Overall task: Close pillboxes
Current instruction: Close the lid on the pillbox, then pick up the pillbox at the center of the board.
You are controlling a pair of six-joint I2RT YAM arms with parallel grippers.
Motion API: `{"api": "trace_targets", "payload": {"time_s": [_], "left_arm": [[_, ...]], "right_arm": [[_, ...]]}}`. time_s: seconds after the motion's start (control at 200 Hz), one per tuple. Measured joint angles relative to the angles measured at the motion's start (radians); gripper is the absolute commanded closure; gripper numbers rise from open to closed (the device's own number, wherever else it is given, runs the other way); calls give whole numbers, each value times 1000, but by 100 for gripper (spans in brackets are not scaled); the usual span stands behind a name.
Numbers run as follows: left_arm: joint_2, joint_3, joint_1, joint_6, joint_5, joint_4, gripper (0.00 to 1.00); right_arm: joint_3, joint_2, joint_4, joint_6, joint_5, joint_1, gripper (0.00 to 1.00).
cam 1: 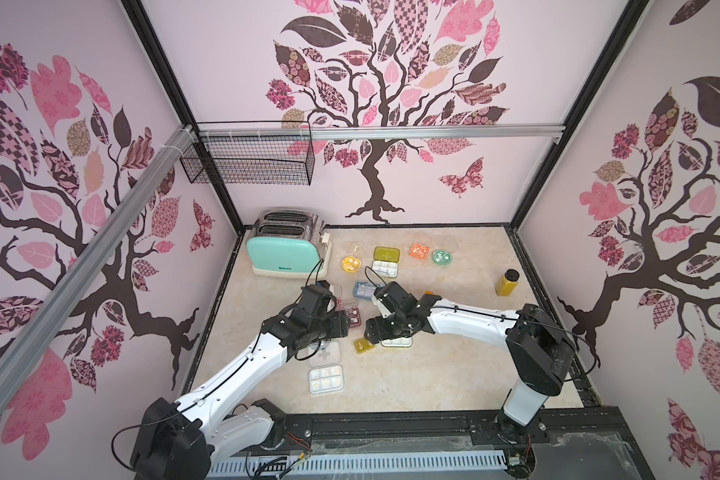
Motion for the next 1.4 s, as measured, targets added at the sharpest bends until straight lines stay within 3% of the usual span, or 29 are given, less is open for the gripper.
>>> {"api": "trace_targets", "payload": {"time_s": [0.315,0.715,1.401], "left_arm": [[-35,0,29,41,-72,-87,37],[-63,0,34,55,-90,-99,37],[-63,0,39,63,-94,-97,37]], "right_arm": [[201,131,-187,-55,166,120,1],[287,251,-255,-62,230,146,1],[332,314,-269,-54,287,175,24]]}}
